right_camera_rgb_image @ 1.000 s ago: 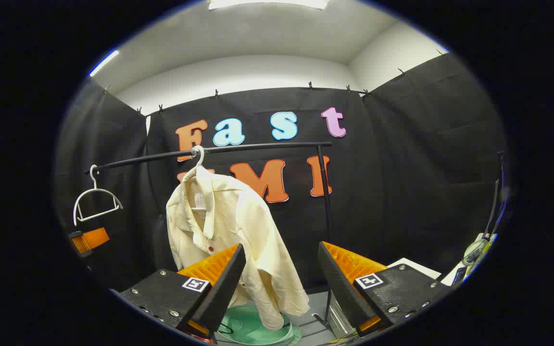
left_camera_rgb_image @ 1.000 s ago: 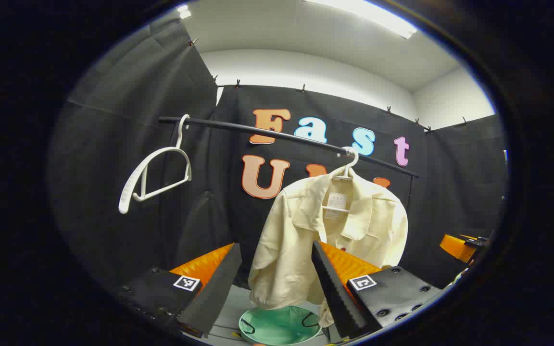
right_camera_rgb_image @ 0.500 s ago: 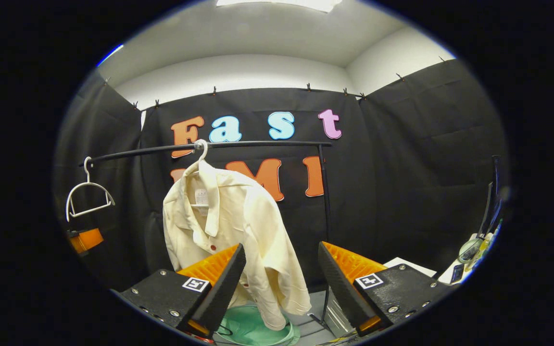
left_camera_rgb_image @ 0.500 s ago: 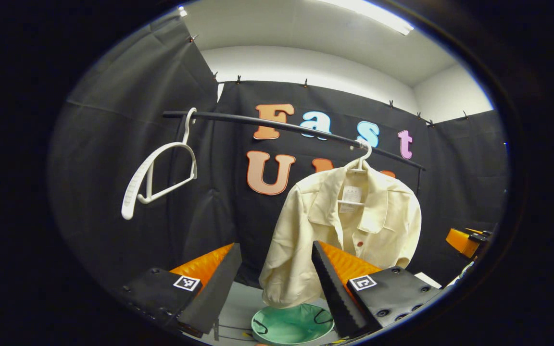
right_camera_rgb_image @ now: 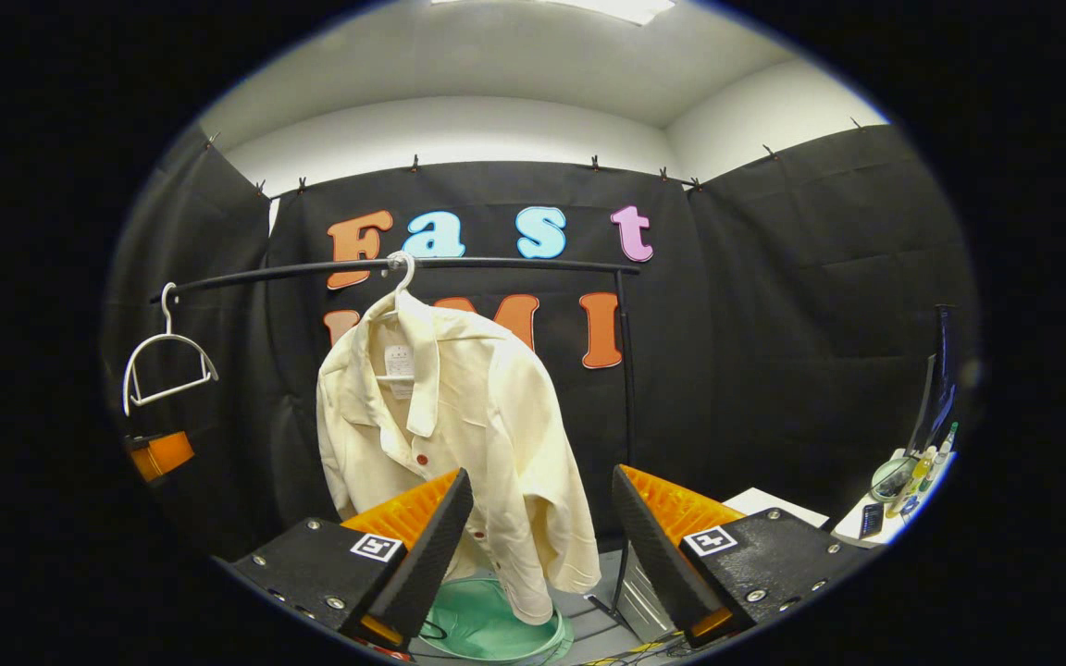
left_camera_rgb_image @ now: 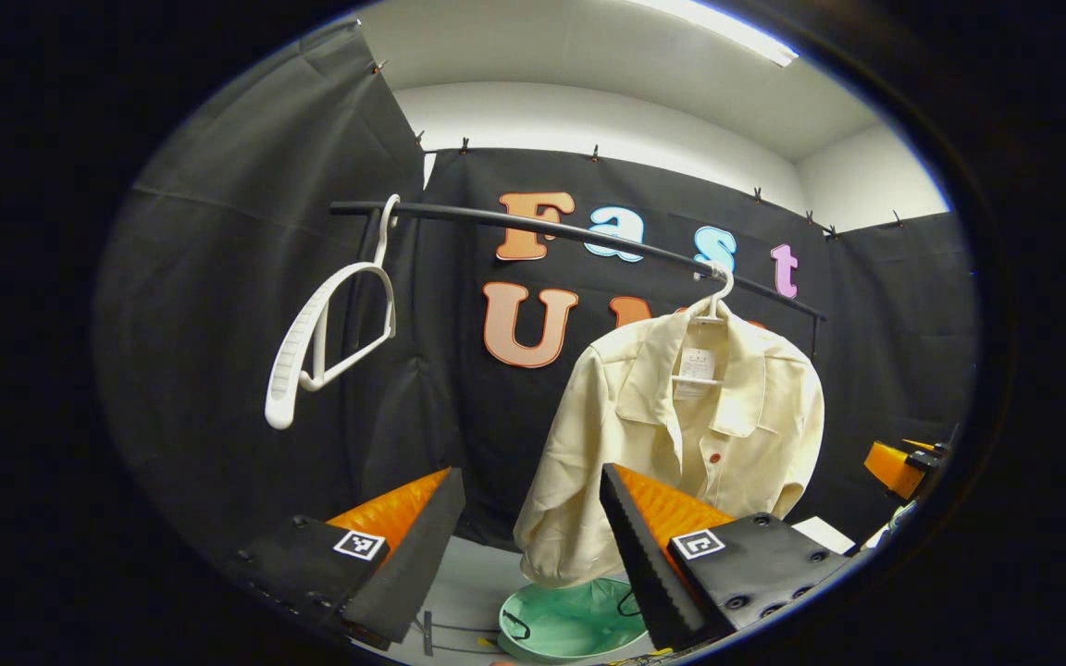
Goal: Grasp the clothes on the hanger with both hands and then place them into the laundry hamper below.
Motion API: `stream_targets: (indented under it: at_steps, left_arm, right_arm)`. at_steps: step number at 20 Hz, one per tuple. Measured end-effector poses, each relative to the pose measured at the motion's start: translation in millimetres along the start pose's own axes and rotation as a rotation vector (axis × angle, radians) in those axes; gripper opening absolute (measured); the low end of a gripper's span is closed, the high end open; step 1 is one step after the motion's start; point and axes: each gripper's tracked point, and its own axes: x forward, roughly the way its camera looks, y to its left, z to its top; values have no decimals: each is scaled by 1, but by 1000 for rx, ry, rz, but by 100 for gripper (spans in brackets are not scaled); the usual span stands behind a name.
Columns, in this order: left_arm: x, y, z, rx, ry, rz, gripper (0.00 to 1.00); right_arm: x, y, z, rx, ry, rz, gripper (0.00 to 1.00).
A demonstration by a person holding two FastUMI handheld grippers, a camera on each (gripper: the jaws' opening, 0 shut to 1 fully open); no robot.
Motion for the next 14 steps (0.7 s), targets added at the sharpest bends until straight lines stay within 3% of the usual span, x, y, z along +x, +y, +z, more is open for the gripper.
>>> stream_targets:
  at_steps: [8,9,14]
  left_arm:
    - [0,-5,-7,9,12,8,96]
    - [-1,-4,-8,11,12,12,100]
    - [-4,3,-17,11,22,30,96]
  right_arm:
    - [21,30,-14,5,46,80,95]
    - [24,34,-17,10,55,93,95]
    - [60,63,-25,21,88,158,95]
